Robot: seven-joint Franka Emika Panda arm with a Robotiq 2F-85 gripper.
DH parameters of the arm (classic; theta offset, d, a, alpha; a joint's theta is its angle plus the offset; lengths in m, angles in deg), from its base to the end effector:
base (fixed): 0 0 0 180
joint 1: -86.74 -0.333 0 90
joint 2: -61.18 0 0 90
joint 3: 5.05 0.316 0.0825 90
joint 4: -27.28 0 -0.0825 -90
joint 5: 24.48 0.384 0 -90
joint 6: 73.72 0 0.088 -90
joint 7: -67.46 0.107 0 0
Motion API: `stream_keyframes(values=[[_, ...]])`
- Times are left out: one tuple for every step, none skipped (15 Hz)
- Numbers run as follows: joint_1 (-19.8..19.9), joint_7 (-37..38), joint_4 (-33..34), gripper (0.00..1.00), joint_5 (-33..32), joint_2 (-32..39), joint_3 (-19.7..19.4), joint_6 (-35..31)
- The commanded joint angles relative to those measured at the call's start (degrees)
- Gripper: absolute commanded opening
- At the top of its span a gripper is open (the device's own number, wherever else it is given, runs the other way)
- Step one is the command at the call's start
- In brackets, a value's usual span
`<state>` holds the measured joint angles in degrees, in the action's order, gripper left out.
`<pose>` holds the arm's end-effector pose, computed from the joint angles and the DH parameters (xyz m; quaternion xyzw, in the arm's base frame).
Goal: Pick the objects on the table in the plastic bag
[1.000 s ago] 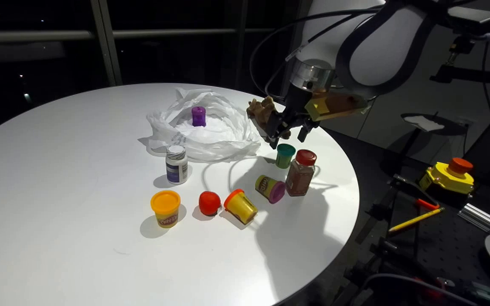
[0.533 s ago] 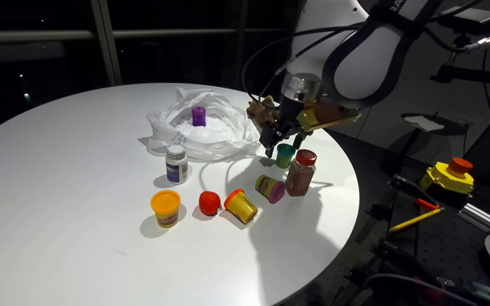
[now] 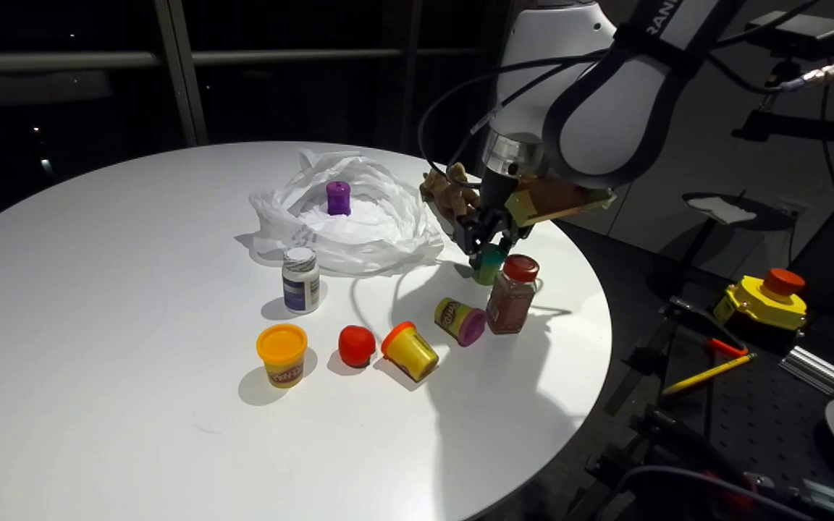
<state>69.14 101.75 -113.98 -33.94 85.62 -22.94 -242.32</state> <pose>0.4769 -0.0036 0.1411 0.9751 -0.2037 0.0529 0.0696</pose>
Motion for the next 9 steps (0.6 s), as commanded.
stream_keyframes(values=[[-1.96, 0.93, 0.71, 0.27, 0.87, -0.85, -2.43, 2.72], [-1.75, 0.53, 0.62, 0.26, 0.6, -1.88, -2.57, 3.41], [-1.46, 0.1, 0.62, 0.24, 0.48, -2.91, -2.59, 4.33], [-1.5, -0.33, 1.17, 0.24, -0.3, -4.4, -3.01, 5.76], [-1.65, -0.46, 2.35, 0.24, -1.25, -5.4, -3.52, 7.43], [-1.1, -0.95, 3.68, 0.24, -1.95, -6.65, -3.13, 9.54], [-0.82, -1.05, 5.94, 0.24, -3.38, -7.7, -3.06, 12.02], [0.05, -1.46, 8.07, 0.24, -4.36, -8.52, -2.06, 13.98], [1.22, -2.54, 11.02, 0.24, -5.14, -8.73, -0.56, 16.56]])
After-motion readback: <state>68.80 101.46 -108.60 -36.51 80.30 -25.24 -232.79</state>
